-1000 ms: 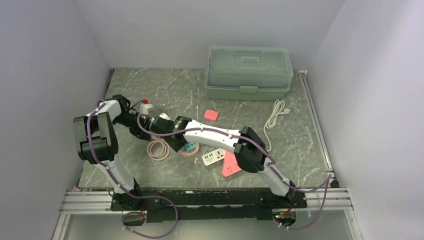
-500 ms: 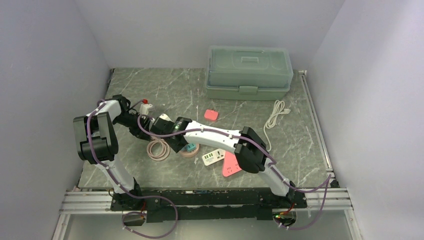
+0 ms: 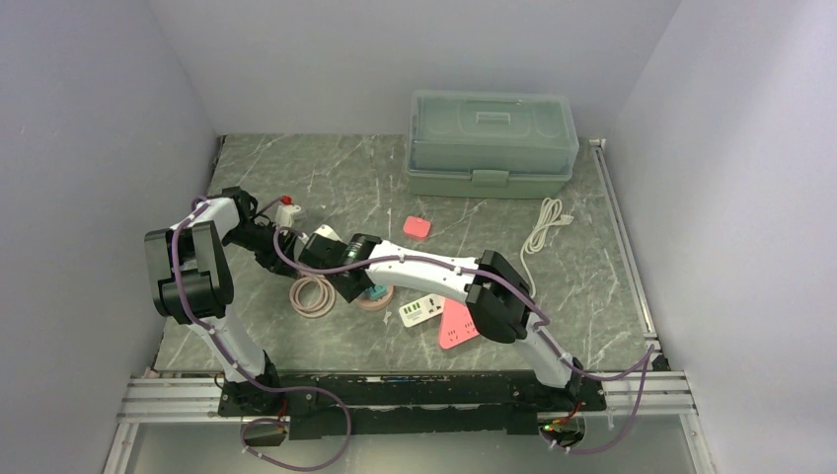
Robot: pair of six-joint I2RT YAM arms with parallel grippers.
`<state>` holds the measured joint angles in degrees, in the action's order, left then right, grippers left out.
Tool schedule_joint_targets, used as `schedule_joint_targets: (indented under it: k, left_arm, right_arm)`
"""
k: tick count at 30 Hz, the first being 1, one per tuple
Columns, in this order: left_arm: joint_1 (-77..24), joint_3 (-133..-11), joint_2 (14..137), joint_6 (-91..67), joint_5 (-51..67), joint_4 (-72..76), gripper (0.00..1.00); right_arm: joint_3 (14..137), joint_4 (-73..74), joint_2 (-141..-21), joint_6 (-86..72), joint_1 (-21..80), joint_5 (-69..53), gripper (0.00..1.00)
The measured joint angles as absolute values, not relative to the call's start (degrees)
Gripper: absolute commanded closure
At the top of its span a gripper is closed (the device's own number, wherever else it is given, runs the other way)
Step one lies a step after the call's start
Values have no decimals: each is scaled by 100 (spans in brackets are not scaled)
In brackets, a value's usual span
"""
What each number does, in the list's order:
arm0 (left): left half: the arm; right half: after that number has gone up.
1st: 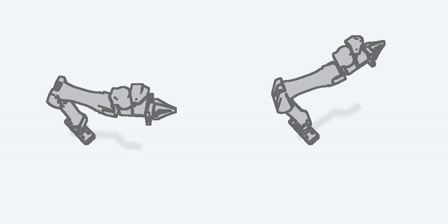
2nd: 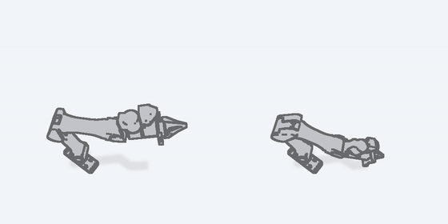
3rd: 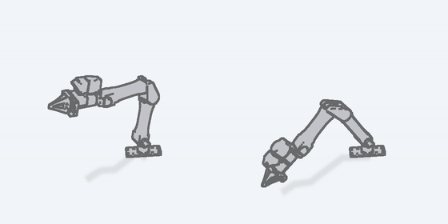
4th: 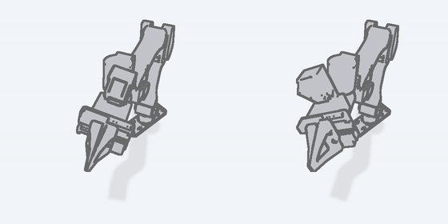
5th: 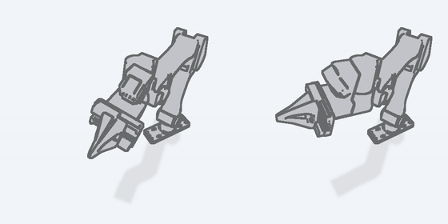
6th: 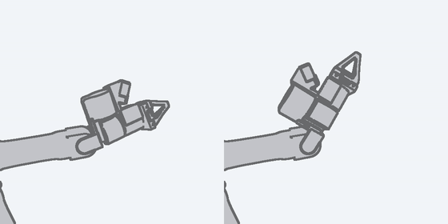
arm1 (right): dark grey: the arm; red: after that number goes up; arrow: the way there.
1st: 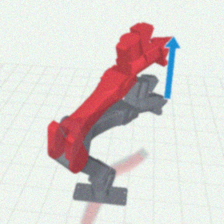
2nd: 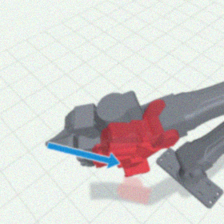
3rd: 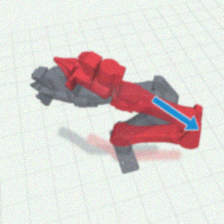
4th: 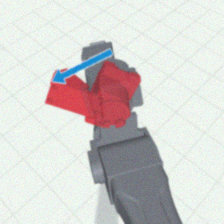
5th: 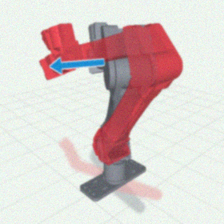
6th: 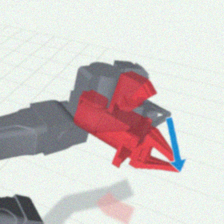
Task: Insert the plug
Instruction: Insert the plug into the socket.
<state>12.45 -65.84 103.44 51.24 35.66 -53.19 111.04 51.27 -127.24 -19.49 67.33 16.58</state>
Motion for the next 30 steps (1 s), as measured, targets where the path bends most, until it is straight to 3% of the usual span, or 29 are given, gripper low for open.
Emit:
schedule_joint_targets:
  k: [30]
  left_arm:
    - [1245,-6587,10344,5286,3590,-5393,66]
  right_arm:
    - [11251,5135,-12943,-1984,6716,1680,100]
